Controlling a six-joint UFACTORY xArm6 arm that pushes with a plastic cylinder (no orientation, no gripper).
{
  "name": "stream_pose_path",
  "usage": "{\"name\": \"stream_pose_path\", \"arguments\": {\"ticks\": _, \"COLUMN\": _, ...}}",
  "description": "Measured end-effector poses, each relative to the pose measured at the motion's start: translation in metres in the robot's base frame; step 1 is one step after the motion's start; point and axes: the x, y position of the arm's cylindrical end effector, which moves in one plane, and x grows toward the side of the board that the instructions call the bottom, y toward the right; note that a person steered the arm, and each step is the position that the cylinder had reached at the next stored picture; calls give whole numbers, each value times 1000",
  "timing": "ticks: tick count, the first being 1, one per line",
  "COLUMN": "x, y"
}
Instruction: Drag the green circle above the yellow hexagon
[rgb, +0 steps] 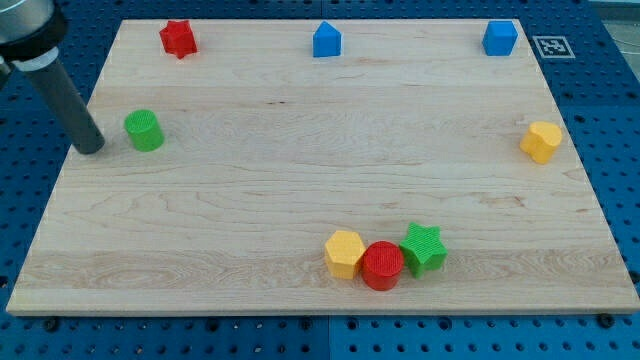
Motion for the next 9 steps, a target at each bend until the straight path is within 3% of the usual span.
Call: {"name": "stream_pose_path", "arguments": {"ticks": 9, "x": -18, "y": 34}}
